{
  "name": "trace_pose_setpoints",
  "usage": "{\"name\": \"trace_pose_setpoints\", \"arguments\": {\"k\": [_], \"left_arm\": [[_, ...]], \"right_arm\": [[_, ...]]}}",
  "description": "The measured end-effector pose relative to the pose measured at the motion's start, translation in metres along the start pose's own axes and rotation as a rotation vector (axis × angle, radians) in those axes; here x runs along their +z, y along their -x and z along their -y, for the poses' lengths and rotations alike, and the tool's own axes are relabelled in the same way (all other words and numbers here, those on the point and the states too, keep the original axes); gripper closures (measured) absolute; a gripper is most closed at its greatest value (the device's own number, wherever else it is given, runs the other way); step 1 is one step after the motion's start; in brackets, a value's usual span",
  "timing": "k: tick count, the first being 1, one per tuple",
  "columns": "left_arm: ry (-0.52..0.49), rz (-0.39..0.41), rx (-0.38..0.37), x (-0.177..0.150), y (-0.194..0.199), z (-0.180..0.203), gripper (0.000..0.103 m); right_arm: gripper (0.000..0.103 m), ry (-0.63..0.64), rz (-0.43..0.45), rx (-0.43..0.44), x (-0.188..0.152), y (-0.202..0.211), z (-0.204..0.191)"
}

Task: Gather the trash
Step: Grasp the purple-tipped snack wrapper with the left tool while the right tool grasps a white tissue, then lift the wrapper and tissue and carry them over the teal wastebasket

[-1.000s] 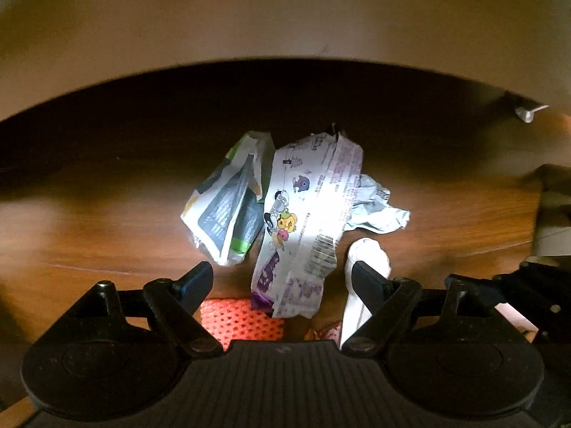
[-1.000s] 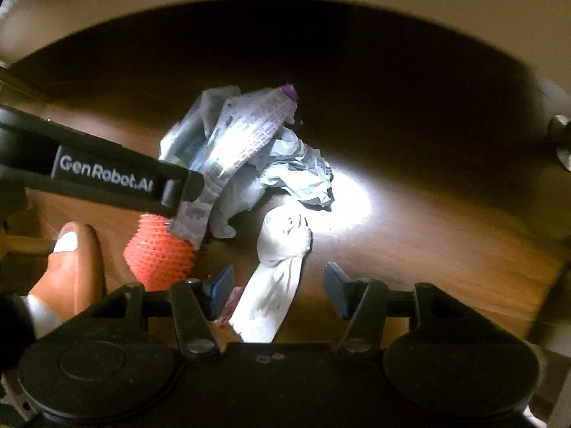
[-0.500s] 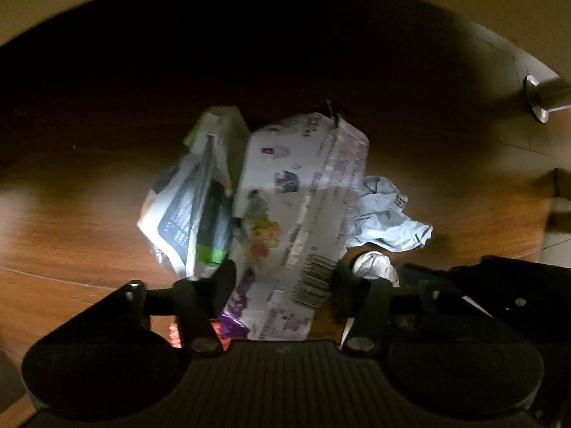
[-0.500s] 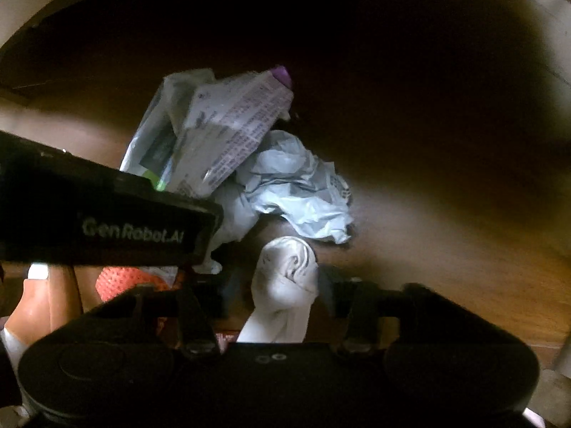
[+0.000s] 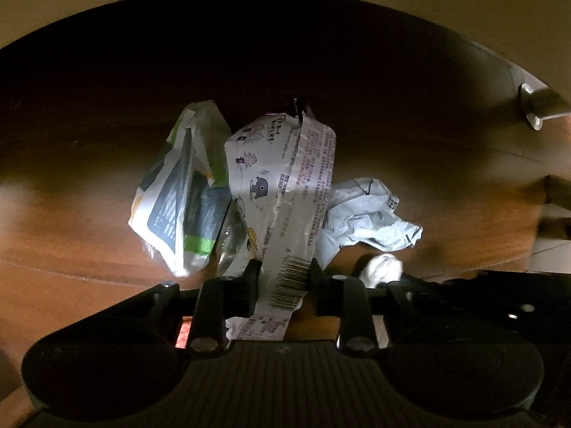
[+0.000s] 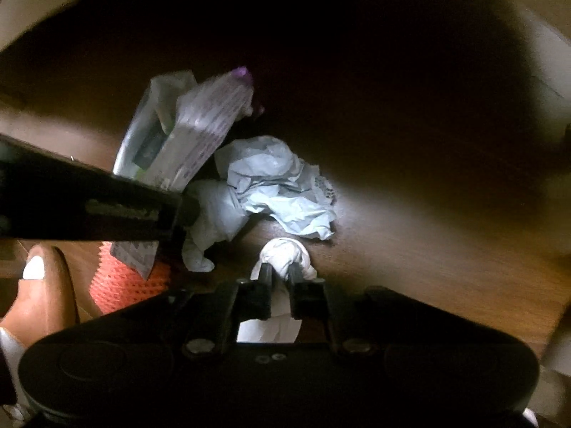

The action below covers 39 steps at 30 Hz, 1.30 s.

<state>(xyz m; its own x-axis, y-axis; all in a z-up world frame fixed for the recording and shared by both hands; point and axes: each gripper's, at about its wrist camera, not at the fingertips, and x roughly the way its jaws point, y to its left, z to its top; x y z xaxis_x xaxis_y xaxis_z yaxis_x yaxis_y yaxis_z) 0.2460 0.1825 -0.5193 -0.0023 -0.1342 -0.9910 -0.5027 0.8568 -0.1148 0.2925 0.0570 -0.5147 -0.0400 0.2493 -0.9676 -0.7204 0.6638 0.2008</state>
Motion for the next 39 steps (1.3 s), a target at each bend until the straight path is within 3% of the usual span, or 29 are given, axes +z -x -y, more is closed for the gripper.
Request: {"name": "trace_pose_setpoints", "arguments": {"k": [8, 19, 34, 39], "left_arm": [[0.016, 0.012, -0.009, -0.014, 0.042, 0.013, 0.077], [-0.01, 0.107, -0.045, -0.057, 0.148, 0.042, 0.077], [-0.139, 0.38, -0.176, -0.142, 0.332, 0.086, 0.077], [-0.209, 0.461, -0.22, -0.163, 0.383, 0.115, 0.077]], "right_arm": [[0.095, -0.057, 0.076, -0.008, -0.014, 0.064, 0.008], [0.095, -0.075, 0.229, -0.039, -0.044, 0.184, 0.002], [0.095, -0.058, 0.535, -0.081, -0.126, 0.384, -0.022], [0.095, -0.096, 0.623, -0.096, -0.154, 0.439, -0.011]]}}
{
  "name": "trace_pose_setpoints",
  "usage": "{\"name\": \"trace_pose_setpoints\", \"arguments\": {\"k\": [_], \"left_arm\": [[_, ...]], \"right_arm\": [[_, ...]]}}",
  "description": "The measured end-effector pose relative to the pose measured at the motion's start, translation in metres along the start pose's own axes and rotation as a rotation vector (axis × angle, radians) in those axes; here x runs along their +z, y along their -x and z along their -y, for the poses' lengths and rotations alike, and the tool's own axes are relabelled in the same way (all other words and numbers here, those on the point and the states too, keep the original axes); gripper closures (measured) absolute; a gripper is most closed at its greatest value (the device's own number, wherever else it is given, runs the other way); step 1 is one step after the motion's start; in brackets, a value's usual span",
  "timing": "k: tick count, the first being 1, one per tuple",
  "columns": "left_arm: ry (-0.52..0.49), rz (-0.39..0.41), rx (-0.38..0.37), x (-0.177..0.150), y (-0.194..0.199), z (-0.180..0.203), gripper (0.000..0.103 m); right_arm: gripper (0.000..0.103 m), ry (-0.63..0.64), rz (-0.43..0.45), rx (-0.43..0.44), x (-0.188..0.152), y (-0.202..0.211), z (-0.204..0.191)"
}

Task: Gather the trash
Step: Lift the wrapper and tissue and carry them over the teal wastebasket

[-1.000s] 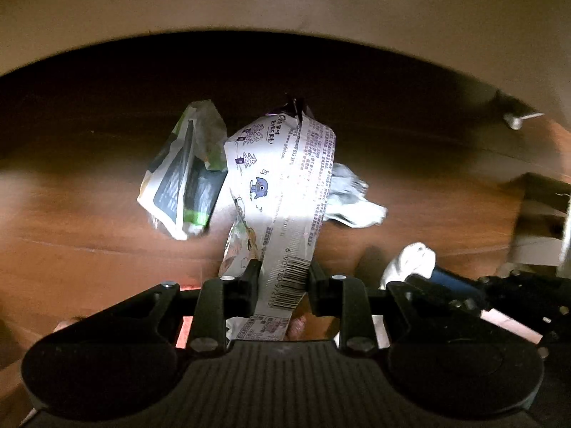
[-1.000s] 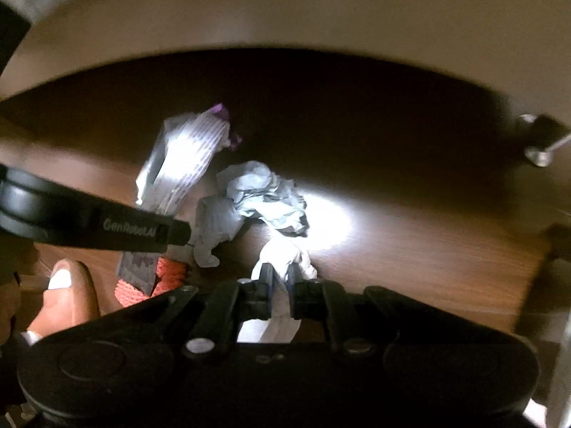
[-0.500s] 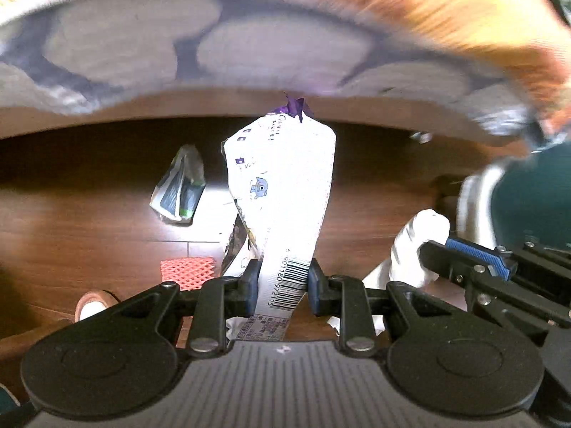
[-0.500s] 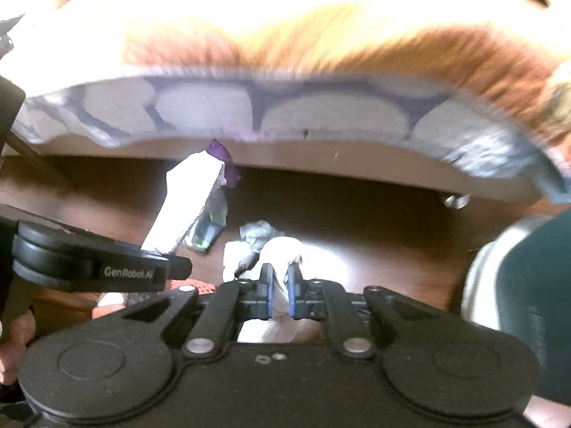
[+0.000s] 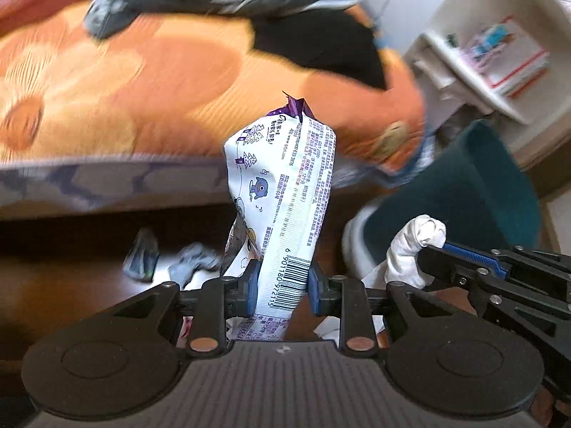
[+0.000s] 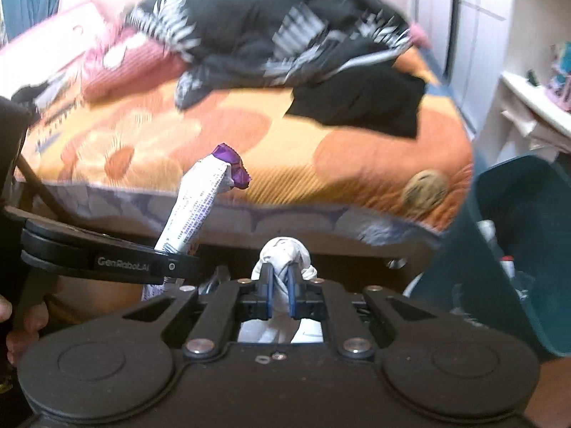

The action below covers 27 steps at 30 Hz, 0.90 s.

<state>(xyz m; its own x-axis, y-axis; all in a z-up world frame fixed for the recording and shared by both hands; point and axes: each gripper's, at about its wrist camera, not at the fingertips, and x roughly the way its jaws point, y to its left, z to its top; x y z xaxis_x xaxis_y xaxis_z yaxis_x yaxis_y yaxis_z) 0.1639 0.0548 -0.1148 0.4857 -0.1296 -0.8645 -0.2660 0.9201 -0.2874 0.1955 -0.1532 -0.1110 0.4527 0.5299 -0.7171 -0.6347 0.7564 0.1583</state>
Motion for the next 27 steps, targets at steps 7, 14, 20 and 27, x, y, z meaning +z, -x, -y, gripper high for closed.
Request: {"name": "trace_pose_setpoints", "arguments": {"k": [7, 14, 20, 27], "left_arm": [[-0.153, 0.093, -0.072, 0.019, 0.051, 0.077, 0.077], [-0.296, 0.145, -0.117, 0.044, 0.072, 0.15, 0.077], [-0.389, 0.16, -0.148, 0.064, 0.065, 0.209, 0.077], [-0.465, 0.135, -0.214, 0.084, 0.039, 0.274, 0.077]], "right_arm": [[0.095, -0.018, 0.131, -0.048, 0.016, 0.07, 0.035], [0.095, -0.086, 0.23, -0.113, 0.031, 0.109, 0.084], [0.095, -0.121, 0.273, -0.19, 0.028, 0.131, 0.125], [0.095, -0.181, 0.282, -0.298, 0.019, 0.142, 0.178]]}}
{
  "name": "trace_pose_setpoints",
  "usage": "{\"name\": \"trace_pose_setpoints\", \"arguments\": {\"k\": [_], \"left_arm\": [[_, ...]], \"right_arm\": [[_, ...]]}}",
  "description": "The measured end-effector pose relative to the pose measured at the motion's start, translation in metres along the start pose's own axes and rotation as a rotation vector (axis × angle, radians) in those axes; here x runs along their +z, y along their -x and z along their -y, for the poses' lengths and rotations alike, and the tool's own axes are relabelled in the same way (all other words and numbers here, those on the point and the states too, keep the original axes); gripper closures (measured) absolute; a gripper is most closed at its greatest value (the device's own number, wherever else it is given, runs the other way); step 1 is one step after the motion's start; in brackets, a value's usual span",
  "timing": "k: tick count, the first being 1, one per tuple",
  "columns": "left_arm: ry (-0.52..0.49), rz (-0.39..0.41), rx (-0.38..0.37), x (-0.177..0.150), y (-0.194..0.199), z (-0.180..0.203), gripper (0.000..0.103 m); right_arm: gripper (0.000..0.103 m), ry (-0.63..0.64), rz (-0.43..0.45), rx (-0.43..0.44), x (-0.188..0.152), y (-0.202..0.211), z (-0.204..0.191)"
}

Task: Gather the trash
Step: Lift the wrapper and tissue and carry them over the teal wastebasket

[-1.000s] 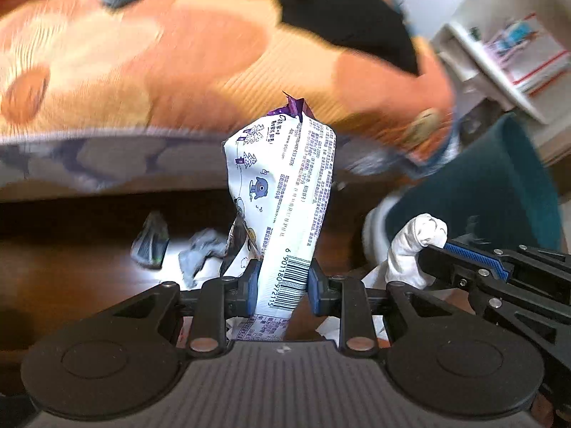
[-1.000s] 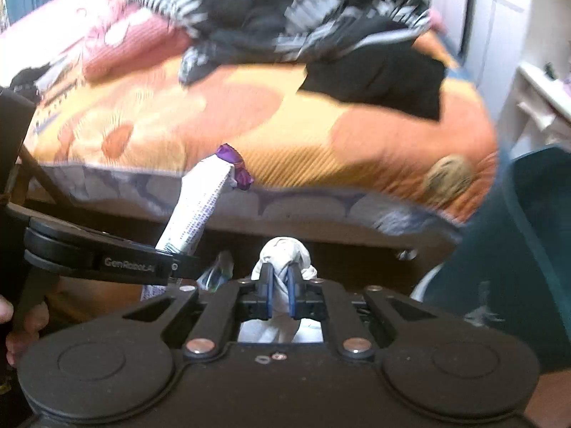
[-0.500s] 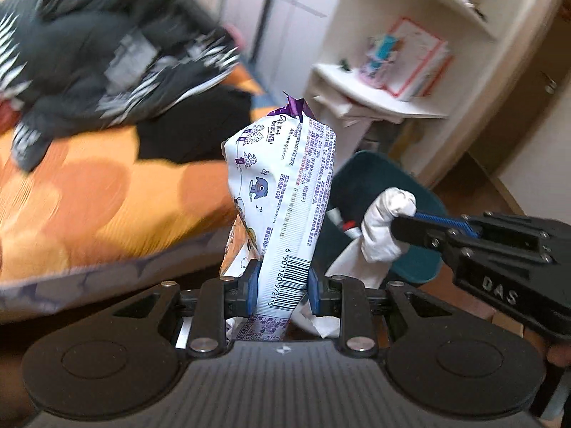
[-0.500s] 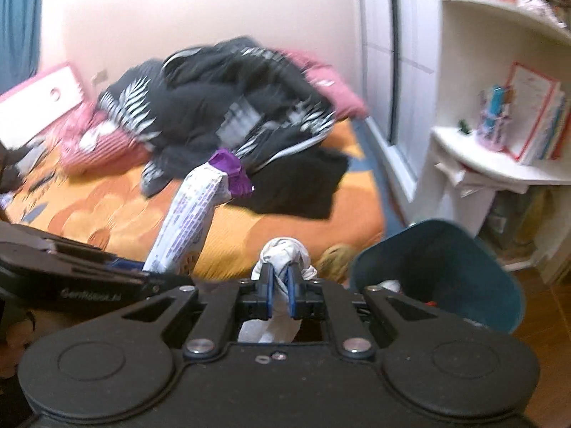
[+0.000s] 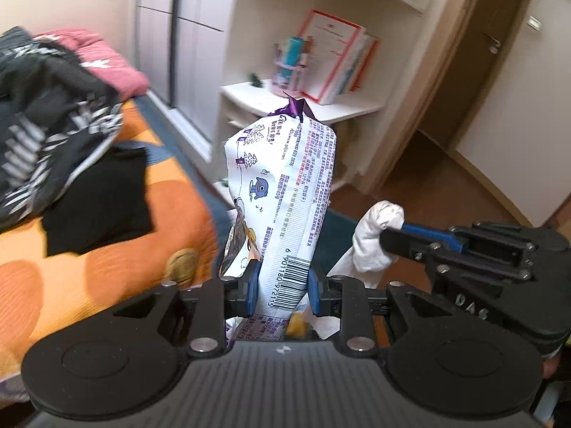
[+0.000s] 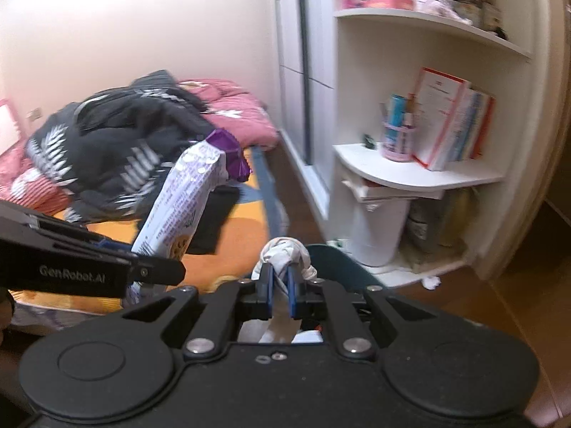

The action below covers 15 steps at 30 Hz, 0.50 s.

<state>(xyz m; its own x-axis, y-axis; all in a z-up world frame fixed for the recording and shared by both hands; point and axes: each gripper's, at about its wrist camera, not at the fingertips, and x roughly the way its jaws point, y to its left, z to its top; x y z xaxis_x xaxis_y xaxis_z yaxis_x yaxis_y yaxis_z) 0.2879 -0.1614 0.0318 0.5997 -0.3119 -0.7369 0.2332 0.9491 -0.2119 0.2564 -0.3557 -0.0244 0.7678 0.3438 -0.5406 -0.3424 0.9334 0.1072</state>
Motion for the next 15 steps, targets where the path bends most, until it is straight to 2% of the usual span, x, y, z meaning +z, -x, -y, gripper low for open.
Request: {"name": "trace_pose_setpoints", "arguments": {"k": [6, 9, 15], "left_arm": [[-0.023, -0.053, -0.062, 0.017, -0.048, 0.025, 0.077], [-0.037, -0.087, -0.06, 0.016, -0.077, 0.03, 0.077], [-0.033, -0.199, -0.021, 0.007, -0.136, 0.023, 0.077]], "right_arm": [[0.095, -0.034, -0.031, -0.058, -0.011, -0.019, 0.034], [0.095, -0.033, -0.061, -0.076, -0.021, -0.035, 0.041], [0.095, -0.096, -0.136, -0.05, -0.034, -0.067, 0.052]]}}
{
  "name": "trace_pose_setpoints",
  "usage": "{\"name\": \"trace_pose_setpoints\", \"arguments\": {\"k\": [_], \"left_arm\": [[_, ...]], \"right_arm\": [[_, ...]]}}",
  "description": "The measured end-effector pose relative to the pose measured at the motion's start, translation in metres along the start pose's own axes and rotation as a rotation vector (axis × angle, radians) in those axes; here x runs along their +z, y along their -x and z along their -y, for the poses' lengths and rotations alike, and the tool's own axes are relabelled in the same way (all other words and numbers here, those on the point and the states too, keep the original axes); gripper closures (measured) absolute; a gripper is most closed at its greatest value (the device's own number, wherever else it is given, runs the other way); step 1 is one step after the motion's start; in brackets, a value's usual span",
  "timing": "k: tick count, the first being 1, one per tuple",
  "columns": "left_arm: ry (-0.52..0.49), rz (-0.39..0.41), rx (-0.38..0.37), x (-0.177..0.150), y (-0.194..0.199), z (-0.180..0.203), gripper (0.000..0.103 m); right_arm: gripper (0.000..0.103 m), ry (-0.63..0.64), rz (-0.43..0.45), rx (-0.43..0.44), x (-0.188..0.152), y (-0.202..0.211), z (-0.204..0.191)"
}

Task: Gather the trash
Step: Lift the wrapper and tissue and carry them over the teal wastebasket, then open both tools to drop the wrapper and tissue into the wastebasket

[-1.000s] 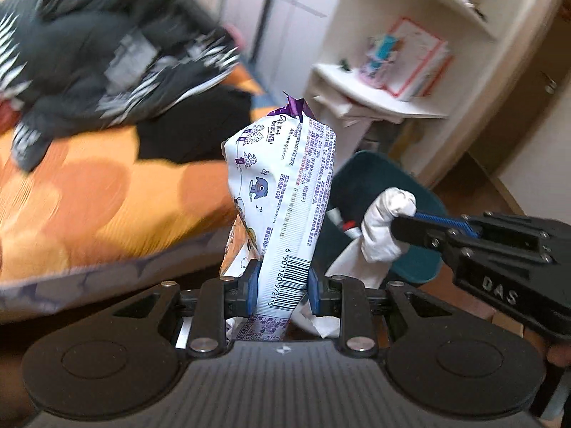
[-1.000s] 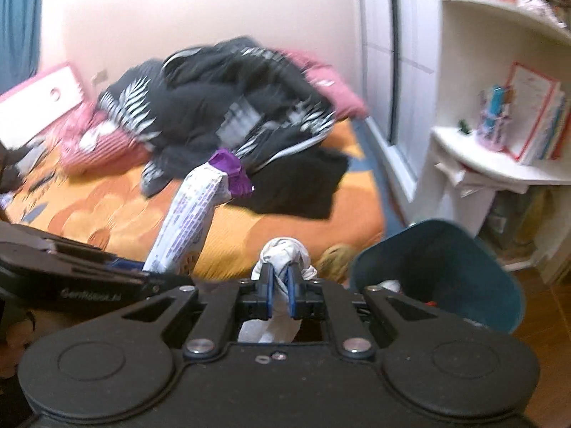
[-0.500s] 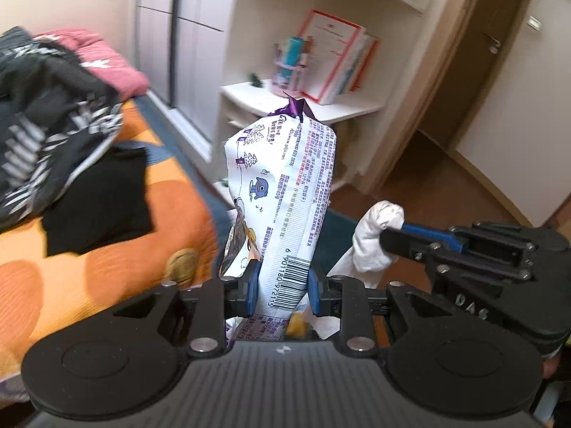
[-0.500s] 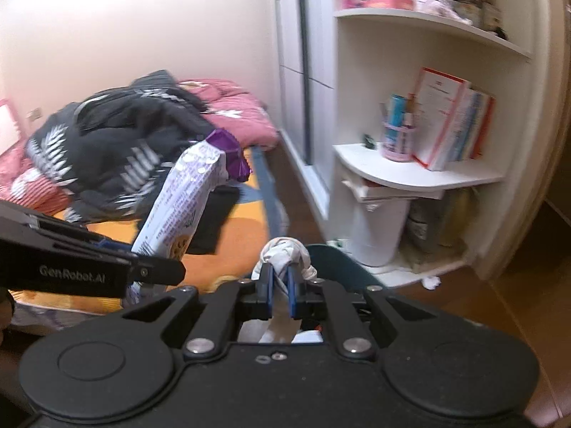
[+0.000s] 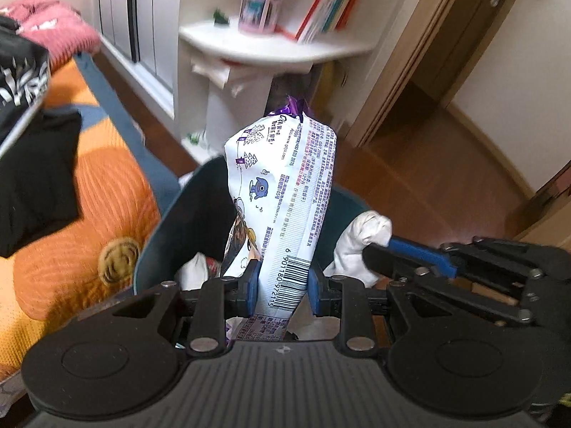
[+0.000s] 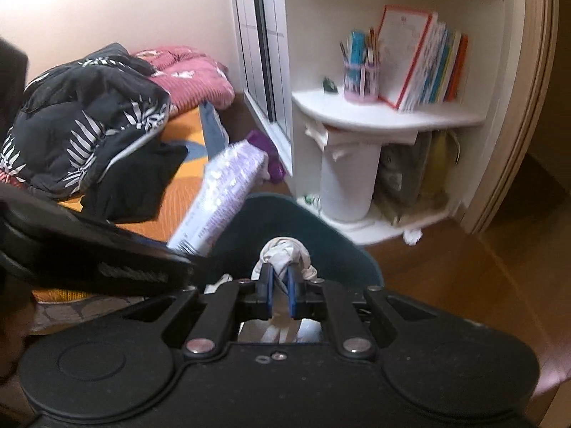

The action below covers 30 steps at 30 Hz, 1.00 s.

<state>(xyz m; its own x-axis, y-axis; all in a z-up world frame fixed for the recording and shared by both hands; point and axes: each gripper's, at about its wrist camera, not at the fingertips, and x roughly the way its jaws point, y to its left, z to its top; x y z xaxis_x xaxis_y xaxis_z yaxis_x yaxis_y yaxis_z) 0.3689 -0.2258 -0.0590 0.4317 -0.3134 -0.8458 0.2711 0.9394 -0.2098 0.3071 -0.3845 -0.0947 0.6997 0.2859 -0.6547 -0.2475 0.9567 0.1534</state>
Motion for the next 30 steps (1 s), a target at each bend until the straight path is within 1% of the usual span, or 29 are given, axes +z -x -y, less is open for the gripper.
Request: {"name": "trace_pose_setpoints", "arguments": {"k": [5, 8, 15, 18, 21, 23, 24, 25, 29, 30], "left_arm": [[-0.019, -0.089, 0.047, -0.005, -0.04, -0.008, 0.077], [-0.024, -0.129, 0.053, -0.008, -0.059, -0.013, 0.077], [-0.044, -0.201, 0.059, -0.015, -0.09, -0.014, 0.077], [-0.051, -0.224, 0.069, -0.019, -0.099, -0.013, 0.077], [-0.052, -0.231, 0.076, -0.022, -0.104, -0.013, 0.076], [-0.042, -0.236, 0.07, -0.023, -0.105, -0.015, 0.076], [-0.032, -0.239, 0.07, -0.023, -0.105, -0.016, 0.074], [-0.02, -0.24, 0.066, -0.023, -0.104, -0.018, 0.073], [0.011, -0.235, 0.057, -0.024, -0.098, -0.024, 0.072], [0.011, -0.233, 0.055, -0.024, -0.095, -0.024, 0.069]], "right_arm": [[0.095, -0.072, -0.086, 0.028, -0.004, -0.03, 0.009], [0.095, -0.111, -0.142, 0.035, -0.009, -0.046, 0.014], [0.093, -0.17, -0.239, 0.027, -0.019, -0.073, 0.019], [0.088, -0.195, -0.277, 0.023, -0.022, -0.079, 0.022], [0.084, -0.224, -0.305, 0.018, -0.026, -0.084, 0.026], [0.079, -0.257, -0.317, 0.013, -0.028, -0.085, 0.03], [0.079, -0.269, -0.318, 0.015, -0.029, -0.085, 0.031], [0.077, -0.277, -0.315, 0.019, -0.029, -0.084, 0.032], [0.063, -0.296, -0.296, 0.017, -0.027, -0.075, 0.033], [0.062, -0.303, -0.288, 0.022, -0.026, -0.071, 0.034]]}}
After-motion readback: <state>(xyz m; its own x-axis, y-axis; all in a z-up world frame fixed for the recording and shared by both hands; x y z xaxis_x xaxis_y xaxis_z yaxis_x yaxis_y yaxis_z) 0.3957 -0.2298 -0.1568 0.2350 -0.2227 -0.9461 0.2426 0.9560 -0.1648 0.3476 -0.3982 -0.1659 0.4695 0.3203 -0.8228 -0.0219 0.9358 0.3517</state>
